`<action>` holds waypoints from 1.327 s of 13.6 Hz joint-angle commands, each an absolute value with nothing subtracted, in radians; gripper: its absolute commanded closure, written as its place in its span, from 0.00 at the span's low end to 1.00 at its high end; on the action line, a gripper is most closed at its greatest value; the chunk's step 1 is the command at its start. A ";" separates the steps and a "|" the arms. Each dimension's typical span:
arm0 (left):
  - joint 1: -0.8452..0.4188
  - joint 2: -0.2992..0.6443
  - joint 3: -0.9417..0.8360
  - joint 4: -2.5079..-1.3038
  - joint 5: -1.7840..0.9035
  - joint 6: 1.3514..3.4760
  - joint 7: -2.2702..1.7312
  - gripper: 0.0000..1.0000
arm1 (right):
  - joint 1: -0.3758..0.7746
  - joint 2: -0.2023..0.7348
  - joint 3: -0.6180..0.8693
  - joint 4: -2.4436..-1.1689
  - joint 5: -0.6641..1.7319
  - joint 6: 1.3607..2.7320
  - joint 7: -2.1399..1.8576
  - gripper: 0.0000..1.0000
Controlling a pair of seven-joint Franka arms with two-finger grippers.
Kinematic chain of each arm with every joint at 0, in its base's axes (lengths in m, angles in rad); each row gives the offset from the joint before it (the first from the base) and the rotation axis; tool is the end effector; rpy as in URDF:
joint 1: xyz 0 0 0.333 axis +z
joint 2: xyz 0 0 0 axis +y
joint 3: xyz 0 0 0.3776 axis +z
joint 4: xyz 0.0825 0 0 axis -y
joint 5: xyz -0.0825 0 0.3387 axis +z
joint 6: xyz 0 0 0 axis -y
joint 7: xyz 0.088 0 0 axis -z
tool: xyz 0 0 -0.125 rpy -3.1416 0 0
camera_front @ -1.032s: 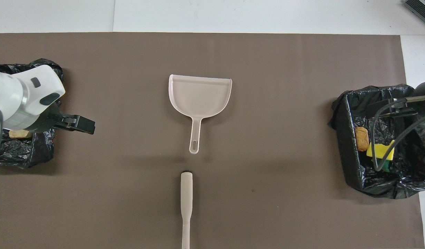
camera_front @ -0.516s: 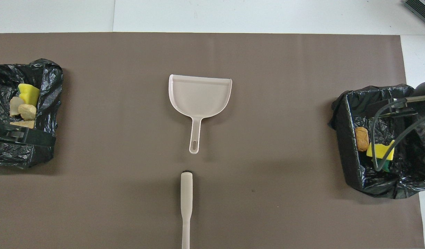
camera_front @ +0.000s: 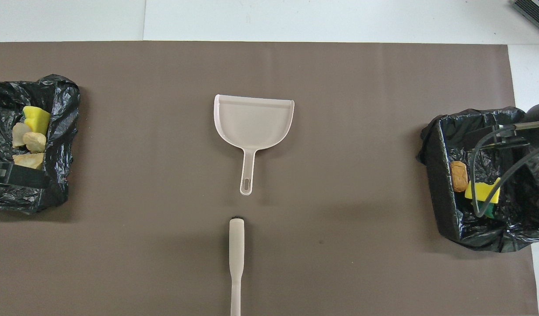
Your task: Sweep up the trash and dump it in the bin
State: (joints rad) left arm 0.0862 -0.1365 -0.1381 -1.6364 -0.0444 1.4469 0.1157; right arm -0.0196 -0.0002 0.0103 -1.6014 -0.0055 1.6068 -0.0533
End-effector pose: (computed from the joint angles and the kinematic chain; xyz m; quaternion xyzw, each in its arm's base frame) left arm 0.4429 -0.0352 0.6945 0.9959 -0.0849 -0.0267 0.0136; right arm 0.5121 -0.0054 0.6583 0.9997 0.0221 0.0027 0.0028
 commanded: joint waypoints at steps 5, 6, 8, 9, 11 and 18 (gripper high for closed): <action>0.091 -0.127 -0.126 -1.611 -0.034 1.437 0.130 0.00 | -0.029 -0.018 0.014 -1.623 0.023 1.609 -0.037 0.00; 0.089 -0.126 -0.127 -1.608 -0.034 1.437 0.130 0.00 | -0.031 -0.020 0.014 -1.623 0.023 1.609 -0.037 0.00; 0.089 -0.129 -0.123 -1.603 -0.034 1.436 0.127 0.00 | -0.029 -0.020 0.014 -1.623 0.023 1.612 -0.037 0.00; 0.078 -0.133 -0.104 -1.600 -0.035 1.427 0.129 0.00 | -0.029 -0.020 0.015 -1.623 0.023 1.611 -0.037 0.00; 0.007 -0.135 -0.037 -1.597 -0.041 1.440 0.121 0.00 | -0.029 -0.020 0.015 -1.623 0.025 1.611 -0.037 0.00; 0.008 -0.149 -0.032 -1.603 -0.038 1.453 0.120 0.00 | -0.029 -0.020 0.014 -1.624 0.025 1.611 -0.037 0.00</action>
